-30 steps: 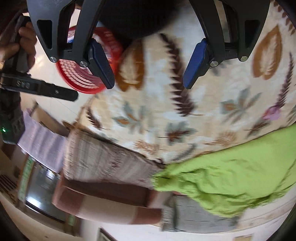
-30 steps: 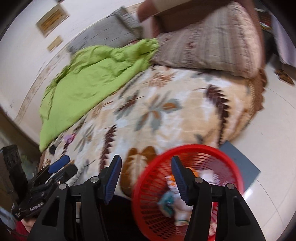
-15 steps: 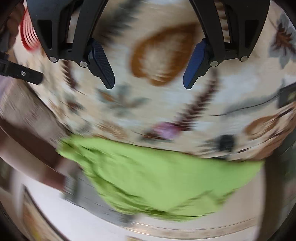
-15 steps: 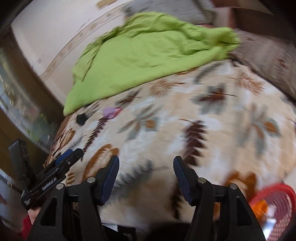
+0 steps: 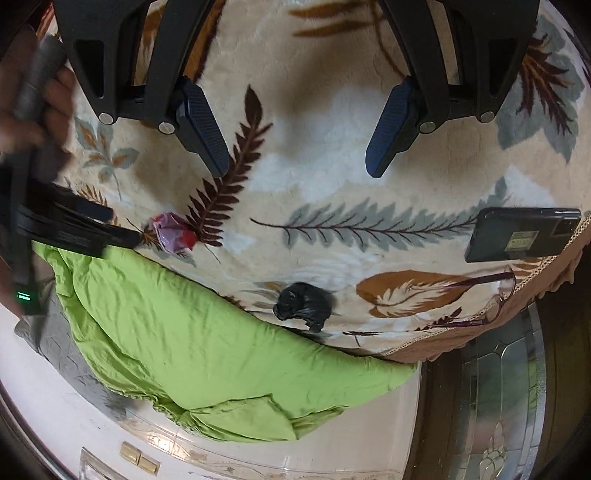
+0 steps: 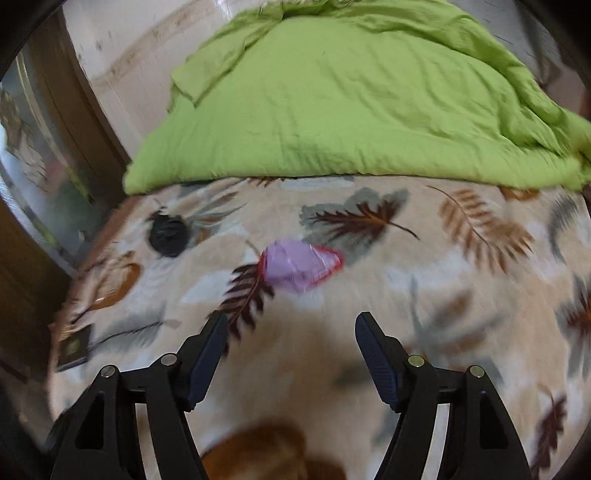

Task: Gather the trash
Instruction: 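Grasp the pink wrapper with the right gripper while the left grasps the black plastic bag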

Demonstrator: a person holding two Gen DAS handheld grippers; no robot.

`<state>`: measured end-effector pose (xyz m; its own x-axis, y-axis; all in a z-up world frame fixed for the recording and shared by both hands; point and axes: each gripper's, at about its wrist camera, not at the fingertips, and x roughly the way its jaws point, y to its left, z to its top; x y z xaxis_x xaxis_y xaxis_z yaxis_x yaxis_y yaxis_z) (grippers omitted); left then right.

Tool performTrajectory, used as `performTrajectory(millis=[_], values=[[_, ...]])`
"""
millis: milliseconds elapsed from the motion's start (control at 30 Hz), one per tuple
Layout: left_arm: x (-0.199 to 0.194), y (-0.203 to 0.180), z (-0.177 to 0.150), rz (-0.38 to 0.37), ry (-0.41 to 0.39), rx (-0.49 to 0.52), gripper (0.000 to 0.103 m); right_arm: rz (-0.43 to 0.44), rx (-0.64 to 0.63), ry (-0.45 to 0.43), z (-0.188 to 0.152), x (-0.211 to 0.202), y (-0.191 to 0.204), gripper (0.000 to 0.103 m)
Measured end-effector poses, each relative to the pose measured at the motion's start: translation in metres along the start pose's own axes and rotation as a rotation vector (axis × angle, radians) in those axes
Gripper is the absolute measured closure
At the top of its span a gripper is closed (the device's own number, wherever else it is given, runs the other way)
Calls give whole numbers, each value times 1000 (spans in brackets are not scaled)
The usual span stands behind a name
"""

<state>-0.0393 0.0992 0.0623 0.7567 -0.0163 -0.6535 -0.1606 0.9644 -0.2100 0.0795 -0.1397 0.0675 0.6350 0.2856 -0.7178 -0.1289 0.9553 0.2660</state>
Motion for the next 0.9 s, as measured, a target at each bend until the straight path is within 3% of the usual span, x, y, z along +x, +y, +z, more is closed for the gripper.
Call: performTrajectory(millis=[233,367,433,567,733,900], values=[[12,-1,6,-24,23,0,28,-91,-49,3,30,77,10,28],[21,-1,17,-47,42,1,26,-78,-52,25,27,93,5,57],[29,1,27,-55,54,-12,26,-61,-34,1,24,83,3,65],[55,2,61,-50,60,-25,25,-16,-7,-37,11,38,-2,66],[109,1,111,31,59,10,15,54,9,-72,-26,-35,-9,66],[169,2,147,124,117,38,14,106,56,-87,-62,-62,-21,65]])
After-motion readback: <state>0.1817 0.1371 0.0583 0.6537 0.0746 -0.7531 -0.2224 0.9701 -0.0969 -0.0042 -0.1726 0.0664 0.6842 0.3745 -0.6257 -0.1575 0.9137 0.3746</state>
